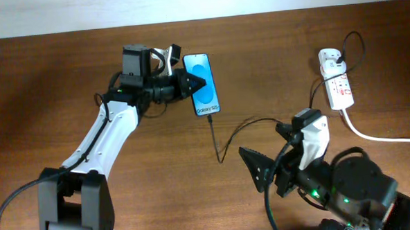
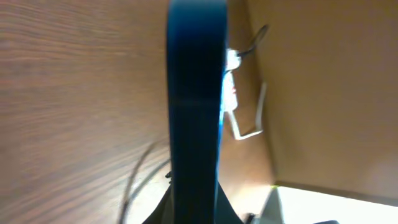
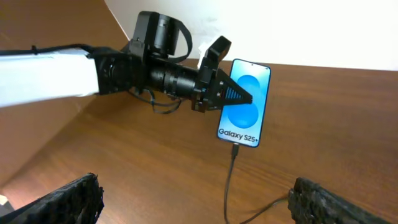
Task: Plug charger to phone and switch on socket
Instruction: 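Lower the phone onto the table with the left gripper and release it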
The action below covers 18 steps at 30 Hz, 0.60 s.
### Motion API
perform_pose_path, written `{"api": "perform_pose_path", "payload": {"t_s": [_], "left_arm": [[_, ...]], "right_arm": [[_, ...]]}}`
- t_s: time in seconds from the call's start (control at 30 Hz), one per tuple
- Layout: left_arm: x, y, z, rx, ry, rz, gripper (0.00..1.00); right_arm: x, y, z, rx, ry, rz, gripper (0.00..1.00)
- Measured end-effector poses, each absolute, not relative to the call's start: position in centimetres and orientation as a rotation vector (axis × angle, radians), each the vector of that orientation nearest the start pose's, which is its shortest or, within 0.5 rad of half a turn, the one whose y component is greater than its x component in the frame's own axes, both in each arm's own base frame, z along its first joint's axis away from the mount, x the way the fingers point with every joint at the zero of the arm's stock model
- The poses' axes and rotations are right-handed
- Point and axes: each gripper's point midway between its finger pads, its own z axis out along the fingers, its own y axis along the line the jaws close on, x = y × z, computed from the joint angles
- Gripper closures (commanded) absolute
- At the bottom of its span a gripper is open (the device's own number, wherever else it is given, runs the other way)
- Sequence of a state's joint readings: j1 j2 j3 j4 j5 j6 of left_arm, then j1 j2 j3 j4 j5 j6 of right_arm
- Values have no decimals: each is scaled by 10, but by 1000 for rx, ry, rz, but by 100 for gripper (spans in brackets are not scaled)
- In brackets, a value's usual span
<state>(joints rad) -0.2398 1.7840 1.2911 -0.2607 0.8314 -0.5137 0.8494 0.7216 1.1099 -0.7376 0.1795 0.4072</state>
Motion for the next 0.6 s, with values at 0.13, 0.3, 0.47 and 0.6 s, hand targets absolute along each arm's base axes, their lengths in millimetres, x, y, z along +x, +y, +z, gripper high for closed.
{"api": "perform_pose_path", "payload": {"t_s": [0.13,0.3,0.47,0.6], "left_arm": [[428,-226,129,170,2438,-1314,100],[443,-219,80,194,2428,-1373,100],[440,-221,48,174,2475,-1414,100],[434,-222,28,151,2515,-1453,97]], "right_arm": [[201,182,337,-328,2007,629,1],[212,193,318,-347,2075,586,1],[216,198,310,-356,2101,568,1],[218,200,306,-360,2114,560,1]]}}
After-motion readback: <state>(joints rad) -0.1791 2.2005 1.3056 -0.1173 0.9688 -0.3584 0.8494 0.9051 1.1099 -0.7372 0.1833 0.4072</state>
